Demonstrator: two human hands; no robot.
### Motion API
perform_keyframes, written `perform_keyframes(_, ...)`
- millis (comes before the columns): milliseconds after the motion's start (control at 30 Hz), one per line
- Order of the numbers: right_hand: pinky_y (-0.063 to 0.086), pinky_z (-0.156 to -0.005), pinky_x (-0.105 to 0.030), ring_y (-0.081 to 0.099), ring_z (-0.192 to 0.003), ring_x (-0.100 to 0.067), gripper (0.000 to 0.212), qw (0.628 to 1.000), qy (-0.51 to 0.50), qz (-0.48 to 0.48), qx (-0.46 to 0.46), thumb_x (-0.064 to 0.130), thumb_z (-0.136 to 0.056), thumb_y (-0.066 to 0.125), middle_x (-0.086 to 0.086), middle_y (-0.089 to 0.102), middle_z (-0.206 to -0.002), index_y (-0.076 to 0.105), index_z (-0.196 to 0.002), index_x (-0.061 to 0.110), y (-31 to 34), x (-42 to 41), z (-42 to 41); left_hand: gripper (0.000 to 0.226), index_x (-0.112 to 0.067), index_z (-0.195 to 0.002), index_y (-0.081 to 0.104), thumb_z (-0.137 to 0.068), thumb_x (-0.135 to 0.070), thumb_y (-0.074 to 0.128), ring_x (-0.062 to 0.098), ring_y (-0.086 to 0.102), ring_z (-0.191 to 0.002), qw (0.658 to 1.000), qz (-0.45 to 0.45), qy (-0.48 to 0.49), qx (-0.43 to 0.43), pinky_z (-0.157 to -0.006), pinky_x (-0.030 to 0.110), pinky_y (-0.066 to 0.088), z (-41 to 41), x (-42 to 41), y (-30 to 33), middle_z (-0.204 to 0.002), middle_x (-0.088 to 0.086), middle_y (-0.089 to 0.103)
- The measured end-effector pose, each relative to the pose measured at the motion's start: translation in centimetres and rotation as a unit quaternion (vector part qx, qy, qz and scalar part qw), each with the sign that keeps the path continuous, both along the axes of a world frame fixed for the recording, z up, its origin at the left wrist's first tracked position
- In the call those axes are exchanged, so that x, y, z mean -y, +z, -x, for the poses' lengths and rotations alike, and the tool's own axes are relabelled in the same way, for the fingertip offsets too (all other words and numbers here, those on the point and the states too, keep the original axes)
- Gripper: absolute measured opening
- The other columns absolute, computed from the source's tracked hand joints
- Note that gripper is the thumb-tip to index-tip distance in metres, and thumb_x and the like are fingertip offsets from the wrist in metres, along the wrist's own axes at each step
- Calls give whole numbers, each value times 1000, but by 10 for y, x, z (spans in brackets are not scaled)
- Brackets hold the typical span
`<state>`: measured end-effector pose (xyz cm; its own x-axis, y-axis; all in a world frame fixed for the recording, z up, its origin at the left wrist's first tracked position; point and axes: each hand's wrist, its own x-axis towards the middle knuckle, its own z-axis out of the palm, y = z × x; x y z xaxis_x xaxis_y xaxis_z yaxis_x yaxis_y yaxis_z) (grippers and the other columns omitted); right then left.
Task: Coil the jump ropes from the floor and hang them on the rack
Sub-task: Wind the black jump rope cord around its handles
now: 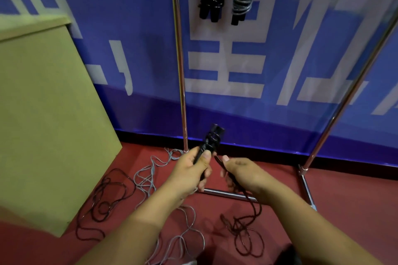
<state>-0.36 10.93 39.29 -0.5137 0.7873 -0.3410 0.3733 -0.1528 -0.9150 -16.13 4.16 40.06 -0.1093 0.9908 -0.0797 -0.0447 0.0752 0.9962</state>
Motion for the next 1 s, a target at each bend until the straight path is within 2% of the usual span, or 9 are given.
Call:
perform_keyframes(100, 37, -47, -22, 48, -46, -14, 45, 1000, 3, 11, 15, 44, -104, 38, -1, 54, -56, 63, -84, 12, 4, 1, 2, 26, -7, -106, 60, -104, -29, 45, 12, 39, -37, 997, 7, 73, -38, -43, 25, 34, 14, -3, -4, -55, -2, 51)
perform_keyframes(167, 37, -47, -22, 46, -46, -13, 36, 1000, 14, 4, 15, 42, -101, 47, -3, 54, -58, 58, -86, 12, 3, 4, 3, 29, -5, -104, 60, -104, -31, 47, 14, 39, -37, 993, 13, 96, -73, -45, 27, 34, 24, -4, -9, -54, -3, 52)
perform_keyframes(333, 38, -60, -25, 45, -59, -6, 25, 975, 101, -152, 123, 39, -93, 61, 9, 52, -64, 58, -79, 19, 6, 8, -1, 35, -3, -93, 60, -103, -34, 48, 14, 42, -40, 977, 39, 169, -120, -43, 25, 37, 44, -7, -16, -58, -1, 54)
perform_keyframes(467, 41, -63, -25, 47, -62, -2, 18, 961, 135, -216, 106, 37, -94, 60, 7, 57, -70, 65, -88, 20, 14, 17, 3, 30, -16, -80, 58, -101, -37, 52, 10, 48, -42, 957, 58, 175, -222, -50, 27, 41, 53, -8, -27, -62, 0, 59)
perform_keyframes(533, 42, -63, -21, 48, -62, -2, 18, 946, 156, -257, 118, 36, -93, 61, 3, 62, -73, 67, -90, 19, 16, 22, 3, 25, -23, -79, 57, -99, -38, 54, 8, 53, -50, 939, 65, 148, -304, -55, 28, 40, 53, -6, -30, -63, -4, 62)
perform_keyframes(633, 34, -55, -17, 42, -56, -4, 22, 931, 176, -291, 129, 32, -93, 63, 5, 53, -63, 66, -80, 14, 18, 22, 0, 13, -30, -87, 59, -97, -38, 59, 13, 60, -66, 912, 94, 59, -396, -62, 28, 44, 50, -5, -37, -69, -8, 63)
perform_keyframes(733, 34, -53, -16, 43, -54, -1, 22, 941, 151, -285, 103, 29, -94, 62, 13, 52, -57, 65, -73, 26, 14, 18, -6, 7, -31, -92, 60, -95, -37, 61, 19, 64, -77, 897, 113, -38, -425, -72, 34, 49, 42, -1, -44, -77, -8, 66)
perform_keyframes(833, 47, -65, -29, 57, -67, -9, 17, 937, 117, -316, 93, 31, -96, 58, 6, 66, -73, 71, -92, 20, 6, 12, -9, 7, -32, -97, 60, -94, -39, 62, 18, 64, -79, 884, 110, -91, -445, -70, 33, 48, 34, 2, -38, -81, -8, 66)
perform_keyframes(1000, 50, -71, -33, 60, -73, -9, 25, 919, 55, -370, 122, 42, -96, 55, 7, 65, -78, 66, -83, 23, 5, 2, -15, 20, -25, -90, 58, -93, -44, 63, 18, 60, -72, 858, 67, -186, -474, -66, 34, 47, 16, 9, -23, -77, -2, 63)
